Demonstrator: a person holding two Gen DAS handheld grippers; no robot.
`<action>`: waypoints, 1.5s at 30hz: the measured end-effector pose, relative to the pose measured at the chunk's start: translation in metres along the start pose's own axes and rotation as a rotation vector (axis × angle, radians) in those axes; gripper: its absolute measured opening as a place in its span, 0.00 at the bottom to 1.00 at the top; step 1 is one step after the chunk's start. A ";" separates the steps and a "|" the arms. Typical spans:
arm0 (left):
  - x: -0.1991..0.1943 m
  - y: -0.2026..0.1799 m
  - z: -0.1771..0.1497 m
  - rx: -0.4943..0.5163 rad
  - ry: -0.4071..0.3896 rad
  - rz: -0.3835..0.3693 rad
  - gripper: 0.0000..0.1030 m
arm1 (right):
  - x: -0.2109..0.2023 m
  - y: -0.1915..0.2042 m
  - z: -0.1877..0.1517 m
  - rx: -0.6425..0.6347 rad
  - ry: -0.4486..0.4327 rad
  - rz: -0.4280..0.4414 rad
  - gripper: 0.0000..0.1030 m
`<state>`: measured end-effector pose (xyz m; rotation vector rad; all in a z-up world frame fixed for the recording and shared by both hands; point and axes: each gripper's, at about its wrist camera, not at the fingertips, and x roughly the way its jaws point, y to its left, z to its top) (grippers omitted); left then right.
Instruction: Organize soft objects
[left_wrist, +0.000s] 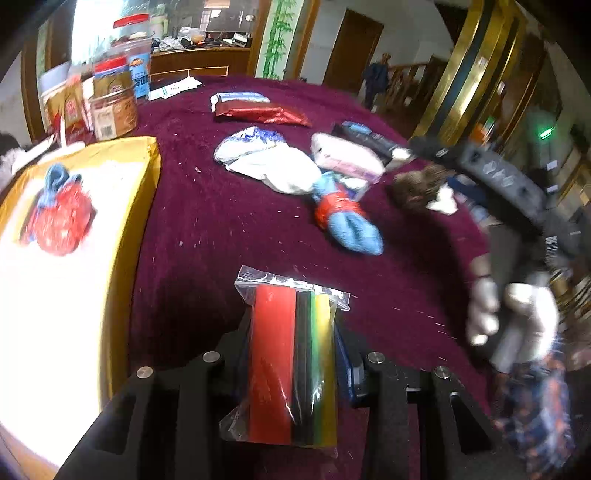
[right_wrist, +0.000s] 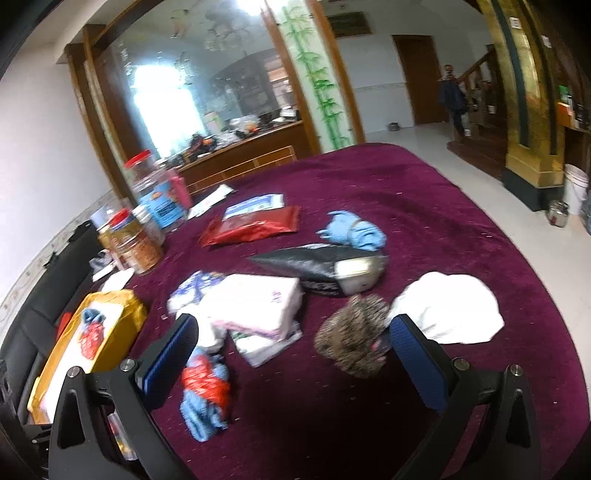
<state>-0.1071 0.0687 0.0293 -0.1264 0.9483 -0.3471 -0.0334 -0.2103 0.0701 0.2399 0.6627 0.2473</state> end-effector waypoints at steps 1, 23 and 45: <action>-0.009 0.004 -0.002 -0.013 -0.013 -0.034 0.38 | 0.000 0.002 -0.001 0.003 0.012 0.030 1.00; -0.126 0.188 -0.030 -0.329 -0.172 0.125 0.38 | 0.024 0.085 -0.030 -0.183 0.285 -0.015 0.33; -0.044 0.260 0.043 -0.523 -0.058 0.053 0.55 | 0.075 0.299 -0.057 -0.389 0.487 0.222 0.33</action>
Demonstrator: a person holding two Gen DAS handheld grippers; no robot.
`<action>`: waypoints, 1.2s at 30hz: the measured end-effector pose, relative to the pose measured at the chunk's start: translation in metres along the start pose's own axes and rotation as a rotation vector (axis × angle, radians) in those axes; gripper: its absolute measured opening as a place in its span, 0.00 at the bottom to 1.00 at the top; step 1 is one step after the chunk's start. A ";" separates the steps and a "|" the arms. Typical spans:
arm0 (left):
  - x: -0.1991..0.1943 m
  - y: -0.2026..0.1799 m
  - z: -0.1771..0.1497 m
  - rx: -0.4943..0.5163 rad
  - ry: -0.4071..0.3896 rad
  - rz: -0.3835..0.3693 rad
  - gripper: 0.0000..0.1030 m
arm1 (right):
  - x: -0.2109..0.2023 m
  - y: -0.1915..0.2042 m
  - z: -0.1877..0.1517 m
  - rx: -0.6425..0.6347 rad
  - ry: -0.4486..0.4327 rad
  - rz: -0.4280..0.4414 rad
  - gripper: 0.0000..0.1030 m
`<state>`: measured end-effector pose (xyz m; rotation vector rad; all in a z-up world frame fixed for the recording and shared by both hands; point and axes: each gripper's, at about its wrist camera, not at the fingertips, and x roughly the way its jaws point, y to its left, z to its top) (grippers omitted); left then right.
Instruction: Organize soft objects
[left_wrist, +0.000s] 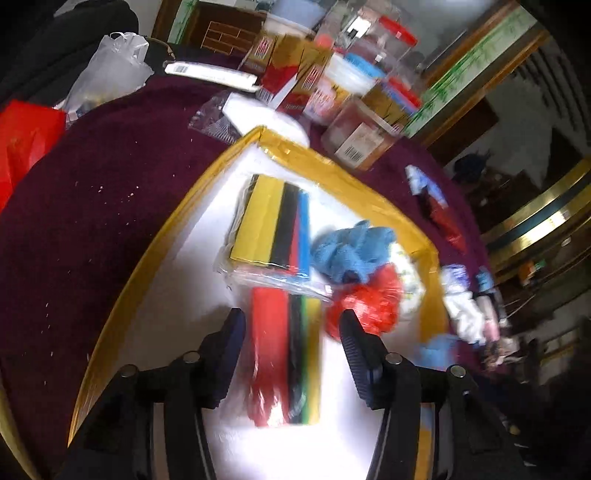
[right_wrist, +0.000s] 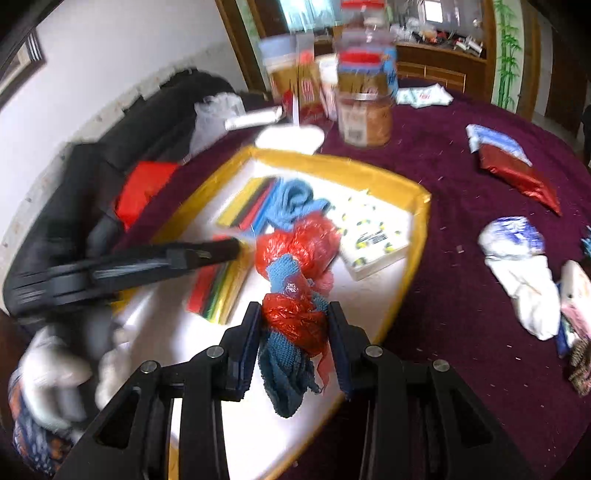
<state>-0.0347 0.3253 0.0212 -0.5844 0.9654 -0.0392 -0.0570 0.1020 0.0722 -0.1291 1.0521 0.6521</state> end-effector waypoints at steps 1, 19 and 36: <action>-0.009 0.000 -0.003 0.000 -0.018 -0.015 0.59 | 0.011 0.001 0.002 0.003 0.025 -0.017 0.33; -0.105 -0.023 -0.068 0.055 -0.220 -0.141 0.73 | -0.047 -0.029 -0.028 0.061 -0.144 -0.035 0.71; -0.081 -0.207 -0.160 0.442 -0.097 -0.350 0.79 | -0.197 -0.165 -0.160 0.274 -0.353 -0.319 0.80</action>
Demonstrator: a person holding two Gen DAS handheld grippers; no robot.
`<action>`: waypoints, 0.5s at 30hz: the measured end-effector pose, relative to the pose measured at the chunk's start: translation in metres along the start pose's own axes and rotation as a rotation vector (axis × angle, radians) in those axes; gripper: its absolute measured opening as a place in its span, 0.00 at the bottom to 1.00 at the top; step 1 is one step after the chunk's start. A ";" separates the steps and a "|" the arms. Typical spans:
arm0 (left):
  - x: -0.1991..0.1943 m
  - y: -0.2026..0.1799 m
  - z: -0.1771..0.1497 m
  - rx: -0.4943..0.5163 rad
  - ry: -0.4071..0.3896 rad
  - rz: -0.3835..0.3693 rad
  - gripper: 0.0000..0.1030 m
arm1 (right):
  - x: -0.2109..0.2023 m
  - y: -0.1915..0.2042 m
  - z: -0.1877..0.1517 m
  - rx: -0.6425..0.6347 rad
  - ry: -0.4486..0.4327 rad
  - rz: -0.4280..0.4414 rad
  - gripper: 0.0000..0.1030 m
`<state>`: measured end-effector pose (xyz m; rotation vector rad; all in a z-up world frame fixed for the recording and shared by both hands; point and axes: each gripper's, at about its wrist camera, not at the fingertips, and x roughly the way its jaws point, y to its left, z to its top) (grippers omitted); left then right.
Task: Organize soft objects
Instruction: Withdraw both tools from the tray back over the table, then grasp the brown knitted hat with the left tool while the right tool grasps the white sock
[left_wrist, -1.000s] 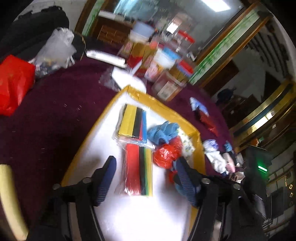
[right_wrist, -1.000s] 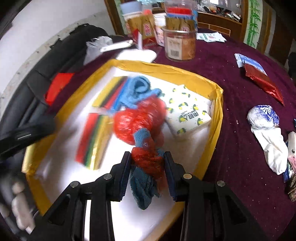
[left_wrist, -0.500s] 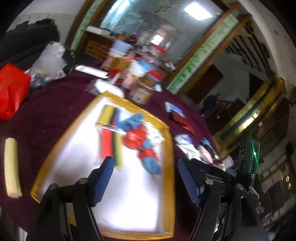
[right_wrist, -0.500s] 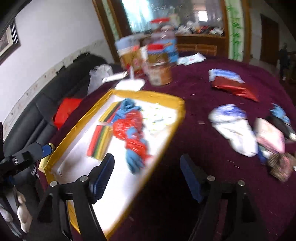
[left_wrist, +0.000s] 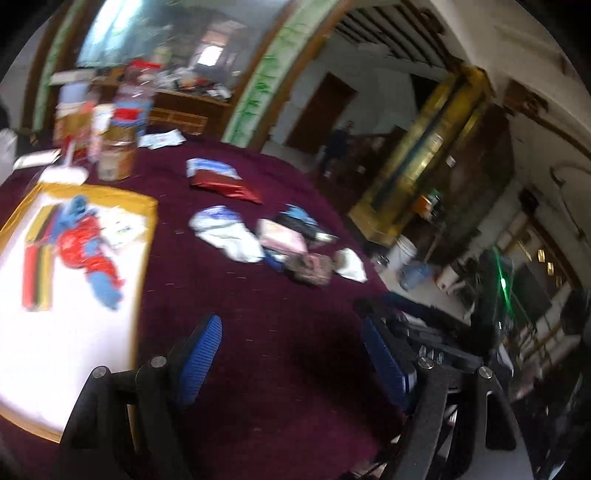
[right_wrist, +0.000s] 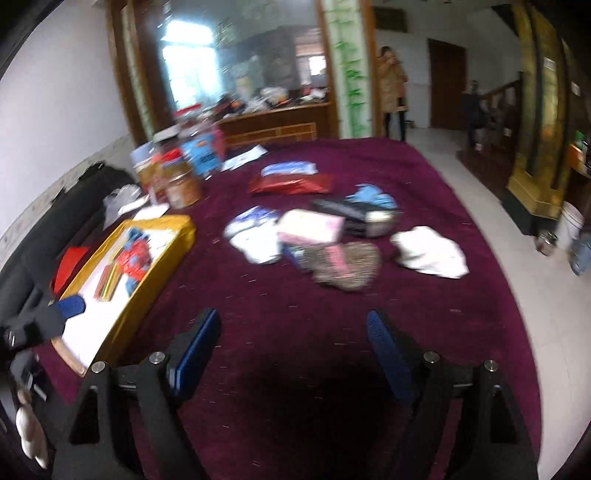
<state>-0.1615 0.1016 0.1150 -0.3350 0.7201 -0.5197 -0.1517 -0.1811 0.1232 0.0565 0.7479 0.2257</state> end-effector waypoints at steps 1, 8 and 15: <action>0.000 -0.007 -0.002 0.013 0.005 -0.009 0.79 | -0.003 -0.008 -0.001 0.017 -0.004 -0.006 0.80; 0.002 -0.025 -0.018 0.053 0.042 -0.029 0.79 | -0.006 -0.042 -0.003 0.113 0.007 -0.043 0.81; -0.002 -0.005 -0.035 0.001 0.083 0.009 0.79 | -0.011 -0.058 -0.003 0.078 -0.030 -0.093 0.81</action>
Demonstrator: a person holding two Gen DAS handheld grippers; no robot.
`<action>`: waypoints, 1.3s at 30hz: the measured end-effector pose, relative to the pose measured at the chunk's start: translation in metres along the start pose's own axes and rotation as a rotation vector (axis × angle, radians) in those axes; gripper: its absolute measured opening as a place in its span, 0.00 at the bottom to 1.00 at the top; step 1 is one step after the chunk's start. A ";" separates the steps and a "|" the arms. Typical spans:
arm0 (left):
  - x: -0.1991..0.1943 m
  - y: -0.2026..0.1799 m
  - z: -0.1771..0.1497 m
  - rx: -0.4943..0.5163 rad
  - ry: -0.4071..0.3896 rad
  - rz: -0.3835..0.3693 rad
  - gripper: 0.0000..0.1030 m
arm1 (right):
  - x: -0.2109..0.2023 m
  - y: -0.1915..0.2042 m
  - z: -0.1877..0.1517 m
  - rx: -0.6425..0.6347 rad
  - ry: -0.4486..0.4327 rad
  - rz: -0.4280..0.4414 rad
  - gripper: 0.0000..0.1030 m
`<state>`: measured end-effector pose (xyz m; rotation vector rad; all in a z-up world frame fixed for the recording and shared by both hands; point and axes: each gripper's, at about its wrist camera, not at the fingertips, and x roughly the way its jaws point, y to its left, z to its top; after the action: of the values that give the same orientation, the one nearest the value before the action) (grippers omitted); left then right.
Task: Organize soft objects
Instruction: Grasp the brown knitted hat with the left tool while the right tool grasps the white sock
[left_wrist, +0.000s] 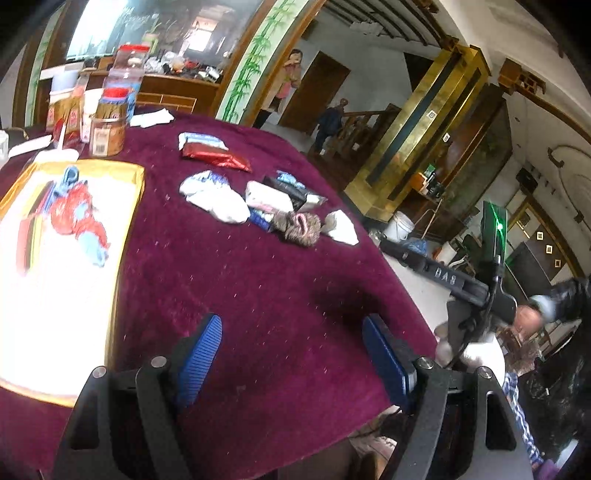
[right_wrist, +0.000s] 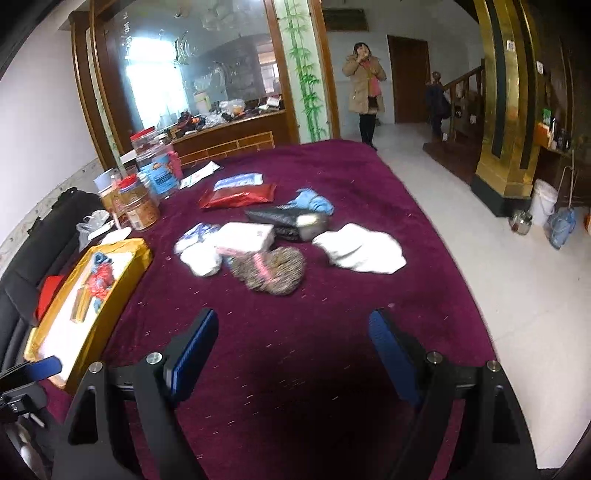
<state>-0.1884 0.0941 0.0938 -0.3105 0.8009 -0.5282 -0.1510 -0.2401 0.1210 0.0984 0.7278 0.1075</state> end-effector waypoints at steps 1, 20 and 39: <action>0.000 0.002 -0.001 -0.001 -0.002 0.008 0.79 | 0.004 -0.007 0.003 0.004 -0.002 -0.020 0.81; 0.049 0.018 -0.001 -0.013 0.099 0.072 0.79 | 0.147 -0.126 0.076 0.350 0.126 -0.008 0.81; 0.139 -0.070 0.056 0.373 0.094 0.120 0.79 | 0.142 -0.096 0.010 0.260 0.174 0.156 0.42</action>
<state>-0.0891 -0.0372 0.0798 0.1067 0.7889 -0.5704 -0.0328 -0.3167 0.0230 0.3979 0.9057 0.1714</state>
